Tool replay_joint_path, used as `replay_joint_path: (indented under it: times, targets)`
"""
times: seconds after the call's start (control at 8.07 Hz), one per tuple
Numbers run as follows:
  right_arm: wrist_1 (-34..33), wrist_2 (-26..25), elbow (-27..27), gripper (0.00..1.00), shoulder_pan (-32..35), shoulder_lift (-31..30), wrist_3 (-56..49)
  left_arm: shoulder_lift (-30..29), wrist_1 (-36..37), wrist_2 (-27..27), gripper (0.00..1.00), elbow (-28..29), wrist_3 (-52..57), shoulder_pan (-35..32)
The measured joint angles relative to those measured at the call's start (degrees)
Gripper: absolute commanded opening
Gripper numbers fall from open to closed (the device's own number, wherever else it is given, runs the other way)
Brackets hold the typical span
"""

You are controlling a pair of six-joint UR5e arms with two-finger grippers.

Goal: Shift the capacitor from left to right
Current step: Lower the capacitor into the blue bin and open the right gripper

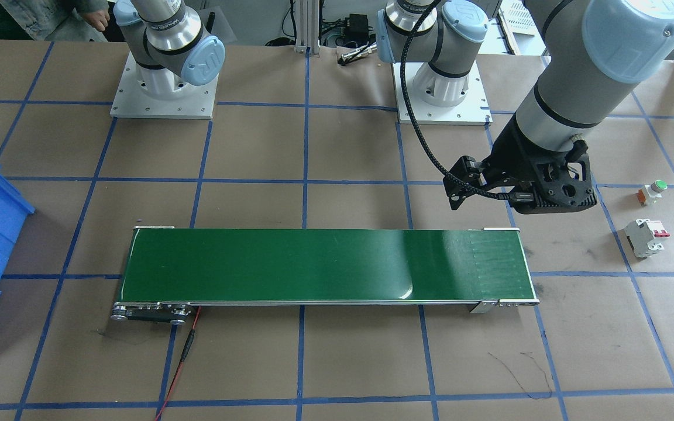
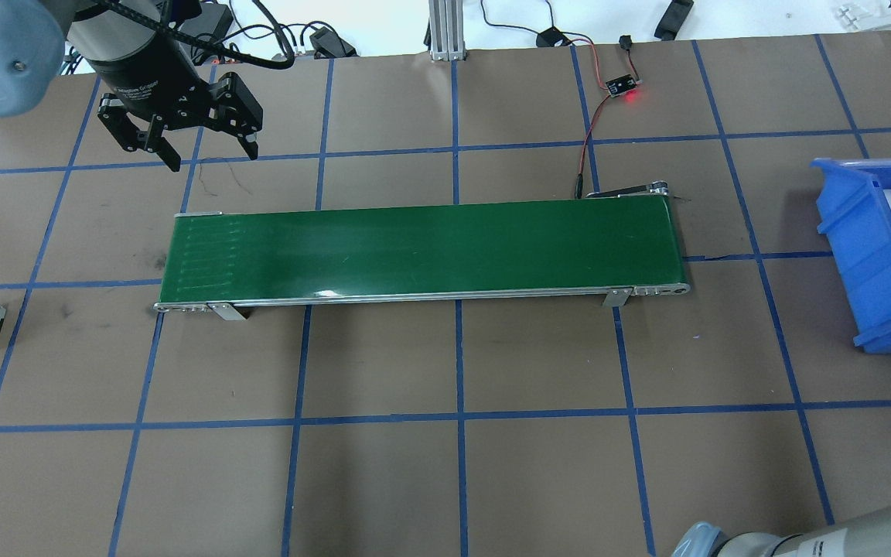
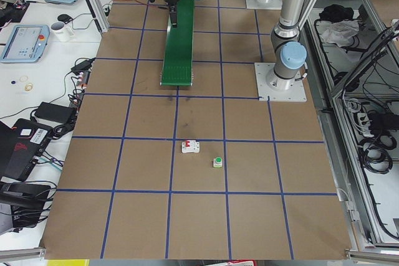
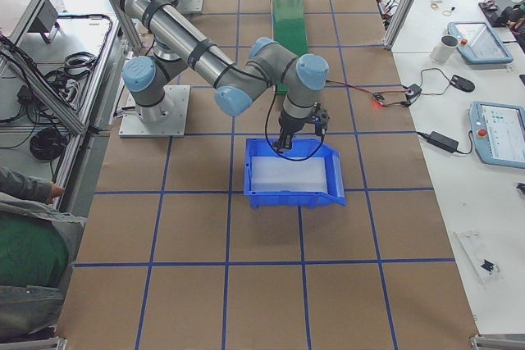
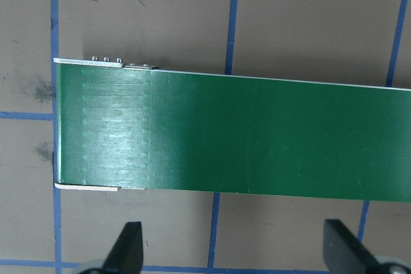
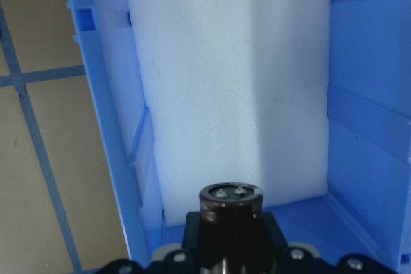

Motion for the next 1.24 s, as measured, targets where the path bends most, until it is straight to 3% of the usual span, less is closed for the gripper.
replay_joint_path:
  times: [0.74, 1.24]
  targets:
    - [-10.69, 0.79, 0.73, 0.0, -1.83, 8.61, -6.55, 0.0, 0.0, 0.02, 1.0, 0.0, 0.03, 0.0]
    - [-16.04, 3.43, 4.1, 0.01, -3.33, 11.1, -7.6, 0.0, 0.0, 0.02, 1.0, 0.03, 0.03, 0.0]
